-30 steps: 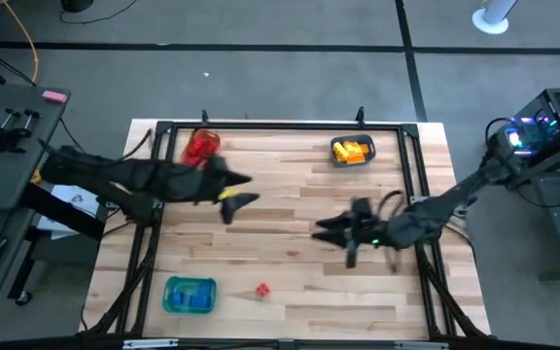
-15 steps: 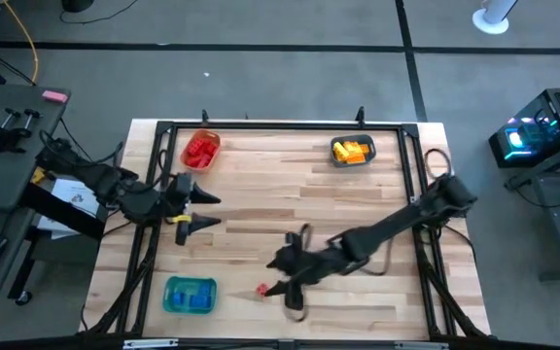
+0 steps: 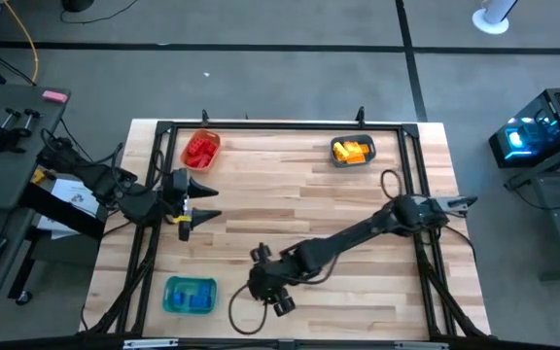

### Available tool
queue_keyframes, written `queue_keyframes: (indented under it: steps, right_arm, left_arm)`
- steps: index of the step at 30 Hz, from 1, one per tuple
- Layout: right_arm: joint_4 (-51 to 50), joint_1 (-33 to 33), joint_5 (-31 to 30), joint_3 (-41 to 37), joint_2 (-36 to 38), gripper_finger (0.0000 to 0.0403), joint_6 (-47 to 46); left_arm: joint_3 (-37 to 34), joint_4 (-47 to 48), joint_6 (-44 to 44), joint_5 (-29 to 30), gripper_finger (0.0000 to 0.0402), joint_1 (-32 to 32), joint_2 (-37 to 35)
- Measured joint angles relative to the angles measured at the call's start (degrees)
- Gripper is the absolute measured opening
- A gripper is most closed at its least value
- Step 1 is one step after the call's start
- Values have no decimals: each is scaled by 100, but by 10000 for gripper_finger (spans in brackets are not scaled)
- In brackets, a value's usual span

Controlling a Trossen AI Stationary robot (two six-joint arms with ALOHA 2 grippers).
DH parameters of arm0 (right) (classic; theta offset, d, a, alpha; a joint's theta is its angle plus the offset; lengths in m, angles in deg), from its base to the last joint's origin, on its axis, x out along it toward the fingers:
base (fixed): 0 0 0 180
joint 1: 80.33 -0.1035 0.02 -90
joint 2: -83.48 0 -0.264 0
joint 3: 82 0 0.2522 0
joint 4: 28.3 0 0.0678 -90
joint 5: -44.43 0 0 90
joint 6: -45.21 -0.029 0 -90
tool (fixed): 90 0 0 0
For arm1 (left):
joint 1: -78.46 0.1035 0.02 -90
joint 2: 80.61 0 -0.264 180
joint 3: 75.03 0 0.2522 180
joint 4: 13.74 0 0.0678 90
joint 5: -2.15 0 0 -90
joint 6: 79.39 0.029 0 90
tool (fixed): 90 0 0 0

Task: Sort blocks
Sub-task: Put the red game piece into the orange bin

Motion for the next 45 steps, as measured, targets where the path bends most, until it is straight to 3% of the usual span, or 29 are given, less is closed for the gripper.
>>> queue_keyframes:
  steps: [7, 16, 22, 30, 37, 41, 45]
  right_arm:
    - [-156, 145, 611, 332, -582, 207, 853]
    - [-140, 166, 528, -40, -694, 207, 1191]
    - [447, 168, 317, -297, -694, 199, 1192]
    - [638, 168, 307, -535, -678, 150, 1184]
    - [758, 216, -356, -325, -689, 17, 632]
    - [663, 374, -962, 36, -642, 17, 519]
    - [746, 722, -1187, 639, -615, 4, 630]
  left_arm:
    - [0, 6, -25, 269, 275, 13, 111]
    - [0, 17, -308, 518, 275, 13, 338]
    - [0, 16, -472, 578, 275, 13, 550]
    - [0, -290, -705, 575, 275, 13, 723]
    - [446, -1684, 728, 402, 275, 4, 431]
    - [1033, -1810, 1436, 401, 275, -18, 136]
    - [1443, -1804, 2153, 400, 275, -103, -157]
